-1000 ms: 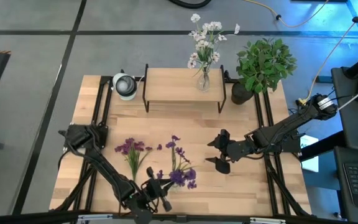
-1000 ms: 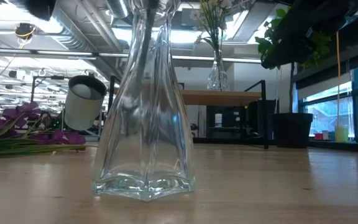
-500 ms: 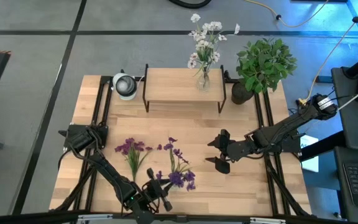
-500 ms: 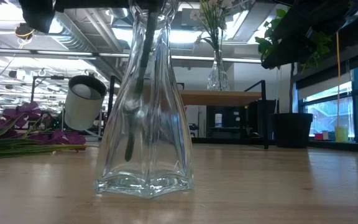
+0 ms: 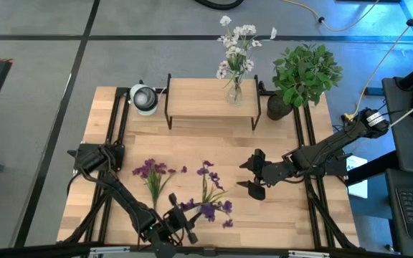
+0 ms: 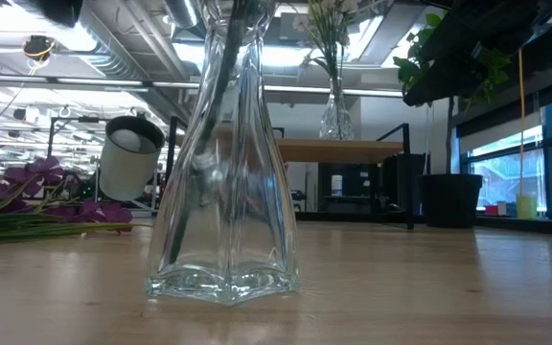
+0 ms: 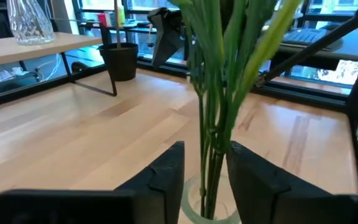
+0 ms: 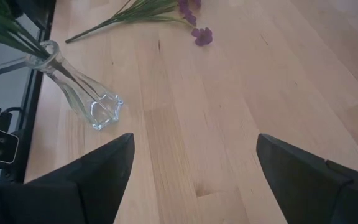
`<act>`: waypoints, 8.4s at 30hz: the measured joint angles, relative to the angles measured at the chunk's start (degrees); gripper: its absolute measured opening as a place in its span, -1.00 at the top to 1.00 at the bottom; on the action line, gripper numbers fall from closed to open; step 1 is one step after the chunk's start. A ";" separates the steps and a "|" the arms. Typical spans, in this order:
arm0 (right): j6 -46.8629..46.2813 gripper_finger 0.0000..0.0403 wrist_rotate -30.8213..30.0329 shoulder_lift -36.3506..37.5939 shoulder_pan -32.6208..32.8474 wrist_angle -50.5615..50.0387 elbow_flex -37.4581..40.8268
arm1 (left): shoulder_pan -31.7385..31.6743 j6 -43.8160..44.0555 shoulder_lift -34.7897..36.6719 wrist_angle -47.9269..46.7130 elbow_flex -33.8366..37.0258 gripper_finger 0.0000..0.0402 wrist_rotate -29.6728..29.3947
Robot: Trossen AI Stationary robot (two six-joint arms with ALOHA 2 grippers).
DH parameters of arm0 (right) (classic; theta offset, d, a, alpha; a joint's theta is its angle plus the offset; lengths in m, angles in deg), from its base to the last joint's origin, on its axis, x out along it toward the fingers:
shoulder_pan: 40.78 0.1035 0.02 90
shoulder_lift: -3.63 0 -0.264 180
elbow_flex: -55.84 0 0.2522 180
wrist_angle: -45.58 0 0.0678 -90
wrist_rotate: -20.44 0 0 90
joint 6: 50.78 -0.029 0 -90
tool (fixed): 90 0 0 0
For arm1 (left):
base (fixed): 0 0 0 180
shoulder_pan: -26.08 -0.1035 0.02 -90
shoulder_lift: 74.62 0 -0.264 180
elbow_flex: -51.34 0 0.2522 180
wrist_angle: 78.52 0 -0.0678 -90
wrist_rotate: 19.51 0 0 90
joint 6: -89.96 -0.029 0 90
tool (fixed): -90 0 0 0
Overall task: Pick and place flowers into a vace then onto a shelf
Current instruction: Put the right purple flowers into the transparent vase, then put the purple flowers into the transparent vase
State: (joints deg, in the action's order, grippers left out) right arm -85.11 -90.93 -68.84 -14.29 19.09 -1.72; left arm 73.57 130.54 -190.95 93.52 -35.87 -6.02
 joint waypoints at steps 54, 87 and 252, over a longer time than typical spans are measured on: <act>-9.18 -0.69 -3.20 0.00 -0.15 -0.37 0.00 | -7.94 64.61 15.04 -80.33 0.00 0.30 69.74; -1.18 -0.69 1.10 -0.02 -0.15 -0.44 0.02 | -11.77 84.23 10.16 -60.12 9.27 0.10 74.17; -10.64 -0.69 -1.62 -0.02 -0.13 4.34 0.02 | -2.31 -48.76 44.16 47.80 30.05 0.97 54.23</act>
State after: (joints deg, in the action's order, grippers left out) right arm -95.75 -92.54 -68.86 -14.42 23.43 -1.69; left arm 71.26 81.77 -146.79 141.33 -5.83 48.21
